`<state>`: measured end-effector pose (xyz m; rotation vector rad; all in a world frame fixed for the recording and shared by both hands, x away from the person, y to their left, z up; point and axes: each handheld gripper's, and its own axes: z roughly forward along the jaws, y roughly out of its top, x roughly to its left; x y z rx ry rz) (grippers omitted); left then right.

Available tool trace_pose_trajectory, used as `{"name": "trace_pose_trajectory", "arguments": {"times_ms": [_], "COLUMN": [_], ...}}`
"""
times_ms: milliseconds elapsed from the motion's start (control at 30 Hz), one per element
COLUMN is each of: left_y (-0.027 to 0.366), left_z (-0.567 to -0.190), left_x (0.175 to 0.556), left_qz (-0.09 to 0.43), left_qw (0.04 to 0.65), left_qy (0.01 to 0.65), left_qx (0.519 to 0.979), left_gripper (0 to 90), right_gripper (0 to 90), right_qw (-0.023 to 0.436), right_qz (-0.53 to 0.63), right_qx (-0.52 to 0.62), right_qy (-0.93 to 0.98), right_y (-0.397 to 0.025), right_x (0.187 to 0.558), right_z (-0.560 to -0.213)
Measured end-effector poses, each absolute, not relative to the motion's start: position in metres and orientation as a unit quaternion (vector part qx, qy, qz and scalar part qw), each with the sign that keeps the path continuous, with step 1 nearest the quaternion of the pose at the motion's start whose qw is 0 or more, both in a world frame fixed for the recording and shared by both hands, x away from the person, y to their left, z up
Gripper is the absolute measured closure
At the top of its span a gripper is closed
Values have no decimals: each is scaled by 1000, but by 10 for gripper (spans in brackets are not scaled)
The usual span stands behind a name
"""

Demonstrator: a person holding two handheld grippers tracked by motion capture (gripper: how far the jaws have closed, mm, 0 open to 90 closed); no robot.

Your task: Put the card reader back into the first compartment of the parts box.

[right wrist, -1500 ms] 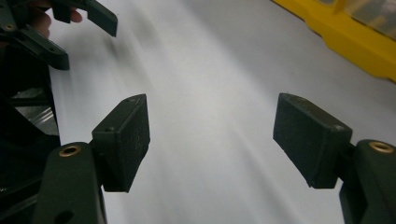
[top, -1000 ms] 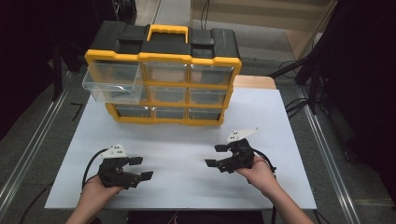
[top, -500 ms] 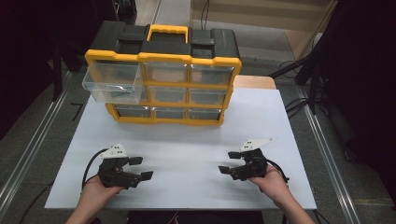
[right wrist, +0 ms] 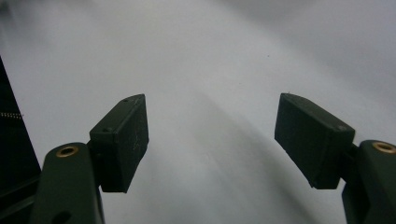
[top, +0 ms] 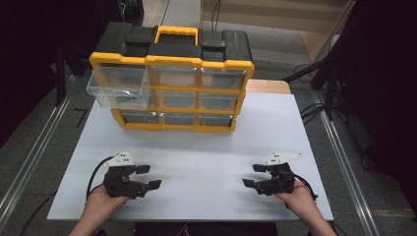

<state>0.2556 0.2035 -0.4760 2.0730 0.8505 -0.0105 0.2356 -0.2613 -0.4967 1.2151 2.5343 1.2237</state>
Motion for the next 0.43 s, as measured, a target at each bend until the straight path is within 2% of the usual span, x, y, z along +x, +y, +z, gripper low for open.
{"name": "trace_pose_trajectory", "arguments": {"times_ms": [433], "left_y": [203], "left_z": [-477], "left_x": [256], "left_qz": [10], "left_qw": [429], "left_qy": [351], "left_qx": [832], "left_gripper": [253], "right_gripper": [240], "right_qw": [39], "right_qz": [397], "right_qx": [397], "right_qy": [827], "right_y": [-263], "right_x": [236], "right_z": [-500]}}
